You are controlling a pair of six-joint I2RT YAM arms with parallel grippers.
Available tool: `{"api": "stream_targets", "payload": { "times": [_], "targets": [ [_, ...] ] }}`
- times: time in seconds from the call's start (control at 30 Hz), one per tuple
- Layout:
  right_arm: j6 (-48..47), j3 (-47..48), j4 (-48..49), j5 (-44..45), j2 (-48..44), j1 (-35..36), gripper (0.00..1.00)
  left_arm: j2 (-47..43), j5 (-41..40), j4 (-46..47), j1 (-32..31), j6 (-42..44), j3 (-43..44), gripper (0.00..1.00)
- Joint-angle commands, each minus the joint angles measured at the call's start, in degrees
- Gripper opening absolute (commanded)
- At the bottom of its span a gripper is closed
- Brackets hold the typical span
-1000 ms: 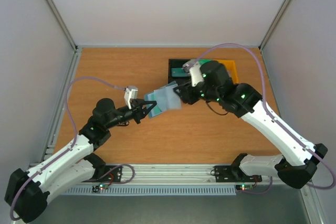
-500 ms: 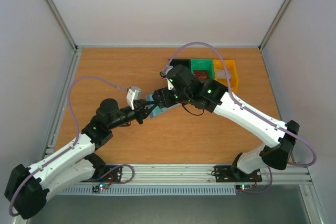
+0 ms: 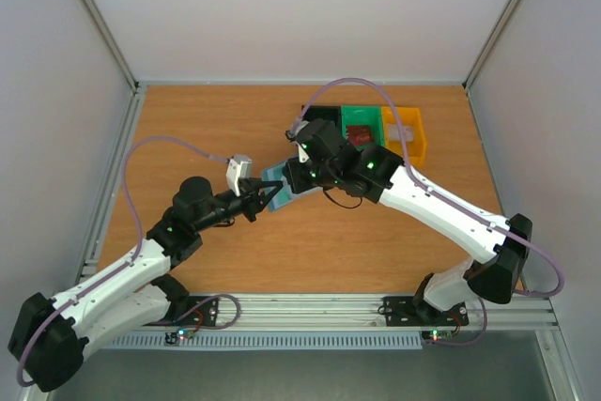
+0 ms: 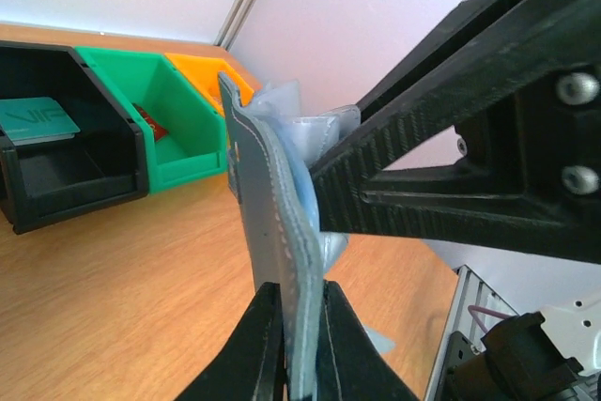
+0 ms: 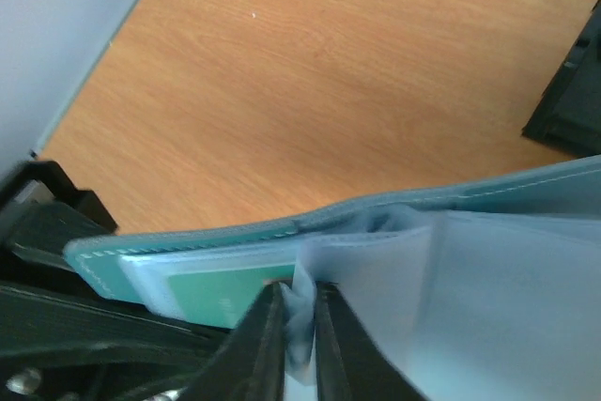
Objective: Take the credit cards out of the card holder
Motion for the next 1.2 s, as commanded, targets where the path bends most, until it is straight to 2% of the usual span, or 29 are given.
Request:
{"api": "stream_targets", "payload": {
  "times": [0.0,0.23,0.4,0.43,0.53,0.57,0.67,0.73,0.8,0.93,0.97,1.03,1.17],
  "targets": [
    [0.91,-4.37,2.46,1.29,-2.65,-3.38,0.03,-0.74,4.55,10.44,-0.29,-1.06,-0.37,0.0],
    [-2.04,-7.58,5.91,-7.49,-6.2,-7.62,0.01,-1.33,6.59,12.02,-0.21,-7.96,-0.13,0.03],
    [-7.86,-8.65,4.94,-14.39,-9.59,-11.18,0.01,-1.58,4.23,9.08,0.53,-9.87,0.17,0.0],
    [-9.04,-9.02,3.7,-13.53,-10.6,-11.9,0.04,-1.7,3.18,7.8,1.0,-10.2,0.16,0.0],
    [-10.53,-10.01,-1.68,-8.71,-13.99,-14.93,0.29,-1.95,0.09,4.02,1.62,-9.3,0.06,0.0],
    [-10.78,-9.94,-3.75,-6.94,-14.81,-15.97,0.34,-1.95,-0.84,2.76,1.64,-7.85,0.05,0.0],
    [-12.9,-7.26,-9.85,-0.34,-16.21,-17.43,0.42,-1.72,-3.5,-1.21,1.64,-5.4,0.34,0.0],
    [-14.65,-3.72,-13.22,0.74,-16.62,-17.36,0.44,-1.57,-4.21,-2.0,1.64,-4.11,0.43,0.0],
    [-16.47,-0.71,-13.91,-6.3,-16.23,-17.36,0.45,-1.36,-4.74,-1.79,1.64,-3.58,0.26,0.0],
    [-20.14,-1.44,-7.32,-34.02,-13.22,-13.66,0.45,-1.46,-2.77,2.3,1.68,-6.61,-0.65,0.0],
    [-21.26,-2.58,-5.17,-38.43,-12.5,-11.86,0.47,-1.45,-1.43,3.86,1.79,-7.81,-0.73,0.0],
    [-22.47,-5.33,-1.59,-42.94,-11.98,-10.58,0.47,-1.79,2.43,7.24,2.17,-9.5,-0.7,0.0],
    [-21.02,-11.65,6.33,-43.3,-12.87,-12.49,0.48,-2.65,13.68,15.29,3.23,-9.9,0.14,0.0]
  ]
}}
